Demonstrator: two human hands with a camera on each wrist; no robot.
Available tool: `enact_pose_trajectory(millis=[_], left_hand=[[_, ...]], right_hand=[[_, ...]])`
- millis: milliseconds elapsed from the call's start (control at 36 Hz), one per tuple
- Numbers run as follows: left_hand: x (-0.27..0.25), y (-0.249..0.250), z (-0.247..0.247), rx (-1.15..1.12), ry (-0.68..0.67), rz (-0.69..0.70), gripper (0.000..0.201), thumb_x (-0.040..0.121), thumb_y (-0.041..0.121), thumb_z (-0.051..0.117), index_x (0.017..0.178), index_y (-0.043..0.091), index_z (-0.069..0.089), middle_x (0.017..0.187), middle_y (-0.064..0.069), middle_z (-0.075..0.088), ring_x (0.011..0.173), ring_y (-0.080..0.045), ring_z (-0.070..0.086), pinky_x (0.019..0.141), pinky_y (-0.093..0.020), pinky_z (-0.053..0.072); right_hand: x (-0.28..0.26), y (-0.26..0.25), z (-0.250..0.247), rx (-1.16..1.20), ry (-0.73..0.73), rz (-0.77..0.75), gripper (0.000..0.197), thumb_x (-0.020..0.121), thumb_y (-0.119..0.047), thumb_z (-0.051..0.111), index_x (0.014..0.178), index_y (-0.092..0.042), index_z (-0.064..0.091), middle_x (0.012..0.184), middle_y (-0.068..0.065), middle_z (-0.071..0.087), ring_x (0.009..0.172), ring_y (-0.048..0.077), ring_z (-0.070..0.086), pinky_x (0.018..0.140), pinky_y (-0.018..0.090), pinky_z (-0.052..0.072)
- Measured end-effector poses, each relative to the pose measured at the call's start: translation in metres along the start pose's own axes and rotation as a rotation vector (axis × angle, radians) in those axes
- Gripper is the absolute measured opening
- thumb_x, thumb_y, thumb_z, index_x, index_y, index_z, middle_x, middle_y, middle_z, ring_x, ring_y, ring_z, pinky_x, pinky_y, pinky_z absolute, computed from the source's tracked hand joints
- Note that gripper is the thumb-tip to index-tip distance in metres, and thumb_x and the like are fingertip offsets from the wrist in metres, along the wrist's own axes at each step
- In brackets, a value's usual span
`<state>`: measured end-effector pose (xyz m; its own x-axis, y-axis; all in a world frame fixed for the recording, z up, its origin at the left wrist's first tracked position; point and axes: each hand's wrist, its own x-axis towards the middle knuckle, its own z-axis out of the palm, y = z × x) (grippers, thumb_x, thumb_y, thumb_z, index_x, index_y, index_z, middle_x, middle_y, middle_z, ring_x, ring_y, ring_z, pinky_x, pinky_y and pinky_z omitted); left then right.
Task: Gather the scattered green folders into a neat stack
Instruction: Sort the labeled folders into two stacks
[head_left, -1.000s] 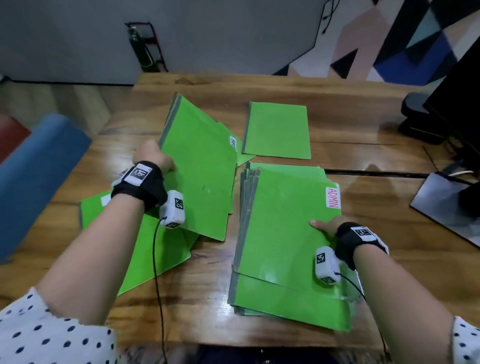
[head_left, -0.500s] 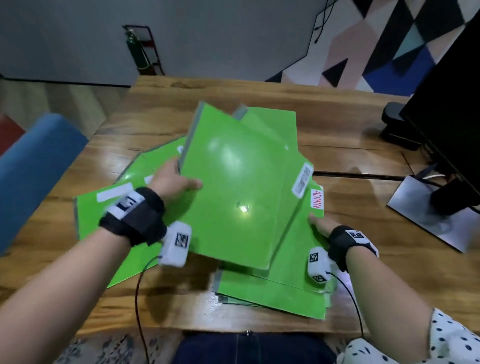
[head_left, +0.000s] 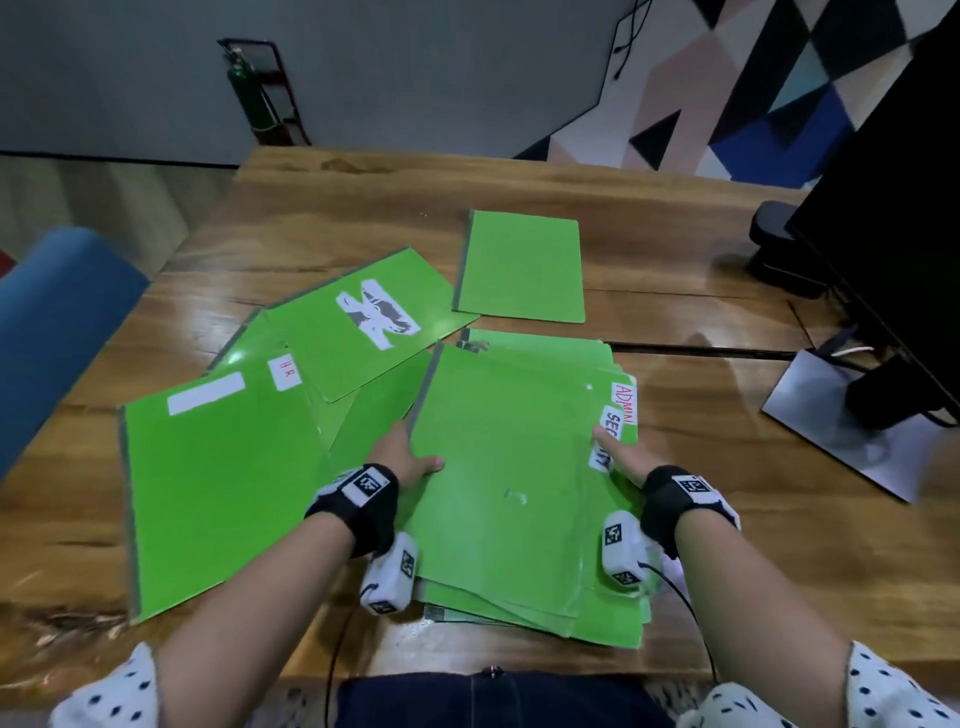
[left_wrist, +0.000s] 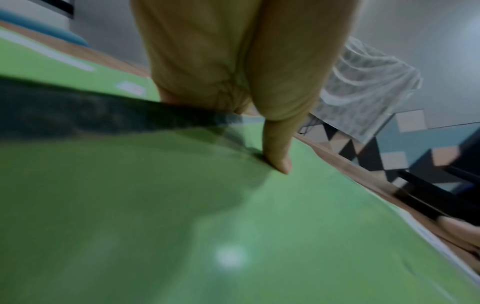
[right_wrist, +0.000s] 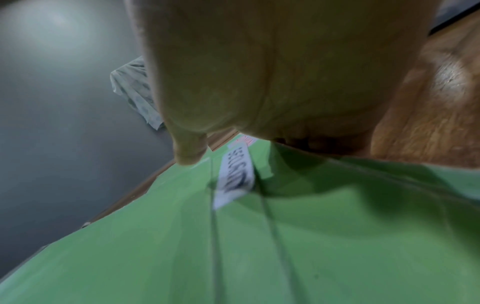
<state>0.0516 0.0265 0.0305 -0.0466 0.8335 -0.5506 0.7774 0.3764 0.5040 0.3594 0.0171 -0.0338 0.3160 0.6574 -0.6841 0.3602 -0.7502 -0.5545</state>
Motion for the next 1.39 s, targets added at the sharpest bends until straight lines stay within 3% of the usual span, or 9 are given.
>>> enact_pose_trajectory(millis=[194,306,389,667,805,972,1139,1250,1389], left_hand=[[-0.011,0.023,0.050,0.001,-0.031,-0.081,0.075,0.091,0.031,0.060,0.145,0.002,0.017,0.143,-0.018,0.041,0.125,-0.032,0.049,0.097,-0.034,0.044],[-0.012,0.019,0.052,0.180,-0.125,0.034,0.091,0.091,0.054,0.047,0.152,0.007,-0.003,0.159,-0.015,0.003,0.145,-0.033,0.018,0.115,-0.048,0.024],[0.003,-0.001,0.025,0.210,-0.090,0.076,0.073,0.093,0.062,0.029,0.148,0.014,0.025,0.154,-0.015,0.026,0.135,-0.033,0.038,0.111,-0.049,0.031],[0.024,-0.107,-0.017,0.369,0.124,-0.362,0.090,0.090,0.067,0.030,0.153,0.011,-0.001,0.158,-0.018,-0.011,0.145,-0.040,-0.003,0.114,-0.060,0.011],[-0.004,-0.082,0.000,0.499,0.091,-0.208,0.079,0.092,0.065,0.028,0.145,0.007,0.030,0.147,-0.024,0.035,0.123,-0.036,0.051,0.095,-0.043,0.049],[0.006,-0.101,-0.033,0.160,0.253,-0.264,0.050,0.091,0.037,0.058,0.128,0.005,0.048,0.121,-0.014,0.058,0.091,-0.025,0.054,0.074,-0.032,0.046],[0.024,-0.161,-0.061,-0.129,0.305,-0.770,0.141,0.032,0.051,0.091,0.146,0.004,0.025,0.150,-0.022,0.026,0.134,-0.043,0.032,0.108,-0.053,0.033],[0.019,-0.162,-0.063,-0.206,0.346,-0.836,0.150,0.040,0.047,0.091,0.152,0.007,-0.001,0.156,-0.020,0.009,0.140,-0.041,0.022,0.110,-0.053,0.029],[0.001,-0.143,-0.065,-0.235,0.573,-0.784,0.121,0.053,0.039,0.091,0.144,0.011,0.017,0.146,-0.023,0.024,0.131,-0.042,0.033,0.102,-0.056,0.034]], right_hand=[[0.004,-0.005,0.003,-0.140,0.021,0.044,0.126,0.047,-0.077,0.073,0.142,-0.004,0.033,0.139,0.016,0.048,0.115,0.029,0.054,0.088,0.034,0.044],[0.002,-0.009,0.002,-0.323,0.053,0.074,0.113,0.068,-0.065,0.072,0.145,0.002,0.026,0.148,0.019,0.038,0.130,0.032,0.047,0.101,0.037,0.042],[0.000,-0.013,0.003,-0.373,0.053,0.080,0.110,0.068,-0.067,0.070,0.144,0.003,0.029,0.146,0.019,0.041,0.127,0.033,0.049,0.099,0.038,0.044],[0.000,-0.018,0.005,-0.456,0.048,0.085,0.113,0.071,-0.071,0.062,0.146,0.005,0.024,0.148,0.021,0.039,0.128,0.033,0.048,0.098,0.037,0.044],[-0.003,-0.023,0.004,-0.502,0.046,0.091,0.111,0.075,-0.070,0.059,0.147,0.005,0.021,0.151,0.021,0.033,0.132,0.034,0.044,0.102,0.039,0.042],[-0.010,-0.026,0.003,-0.533,0.055,0.093,0.108,0.077,-0.069,0.059,0.147,0.004,0.023,0.151,0.021,0.033,0.132,0.034,0.044,0.104,0.040,0.041],[-0.018,-0.031,0.003,-0.585,0.042,0.087,0.097,0.081,-0.067,0.055,0.144,0.003,0.033,0.148,0.021,0.037,0.129,0.034,0.047,0.103,0.040,0.041],[-0.023,-0.034,0.003,-0.595,0.037,0.090,0.092,0.083,-0.066,0.053,0.142,0.003,0.036,0.148,0.021,0.038,0.129,0.034,0.046,0.105,0.041,0.041],[-0.029,-0.036,0.004,-0.581,0.033,0.090,0.097,0.080,-0.067,0.056,0.144,0.003,0.033,0.148,0.021,0.037,0.130,0.035,0.046,0.106,0.042,0.041]])
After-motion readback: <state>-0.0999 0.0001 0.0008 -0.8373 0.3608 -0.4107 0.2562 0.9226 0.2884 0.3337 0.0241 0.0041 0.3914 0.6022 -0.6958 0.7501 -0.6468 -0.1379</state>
